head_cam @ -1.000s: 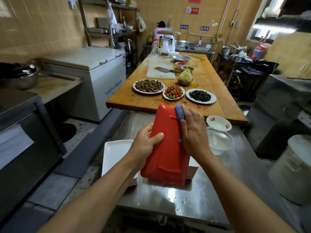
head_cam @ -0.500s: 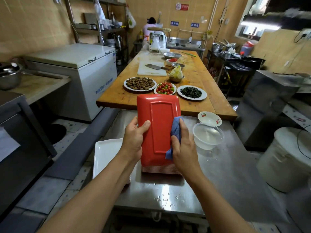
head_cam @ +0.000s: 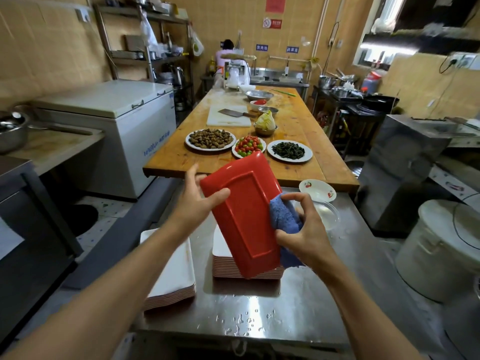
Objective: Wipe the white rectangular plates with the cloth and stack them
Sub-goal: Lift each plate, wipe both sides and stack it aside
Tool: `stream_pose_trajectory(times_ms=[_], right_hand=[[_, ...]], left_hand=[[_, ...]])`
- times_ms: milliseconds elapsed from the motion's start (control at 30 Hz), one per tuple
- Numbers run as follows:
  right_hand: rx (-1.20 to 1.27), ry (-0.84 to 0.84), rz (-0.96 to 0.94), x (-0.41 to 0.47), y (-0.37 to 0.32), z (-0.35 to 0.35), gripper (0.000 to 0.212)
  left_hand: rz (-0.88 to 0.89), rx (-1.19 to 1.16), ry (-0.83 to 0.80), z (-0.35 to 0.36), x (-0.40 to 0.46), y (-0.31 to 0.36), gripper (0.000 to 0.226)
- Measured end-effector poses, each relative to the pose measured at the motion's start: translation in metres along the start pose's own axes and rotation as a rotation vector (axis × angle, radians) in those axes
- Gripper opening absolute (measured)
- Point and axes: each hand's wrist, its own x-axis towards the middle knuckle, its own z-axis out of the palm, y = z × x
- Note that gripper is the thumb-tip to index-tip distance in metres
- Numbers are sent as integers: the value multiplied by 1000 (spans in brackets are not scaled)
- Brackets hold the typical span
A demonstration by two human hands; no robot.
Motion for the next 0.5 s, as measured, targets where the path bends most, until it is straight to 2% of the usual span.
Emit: stream_pose_trajectory(times_ms=[33,100,167,233,333,500], right_hand=[[-20,-56,-17,0,-1,-4,63],[-56,-143,-50,1,-4,-12,64],[-66,-197,-71,2,-7,-16,64],[-84,-226,-85,4,-7,-20,65],[-158,-224,-118,8,-7,-22,63],[-326,-147,-255,27,-17,-9,59]], left_hand=[[52,99,-36,-5,6,9,95],[57,216,-193,-12,18,25,69],[1,196,-339,-14,25,31,52],[-53,152,-406,-15,27,30,53],[-81,85,-412,-15,22,25,57],[-98,-11,-299,-10,17,25,46]])
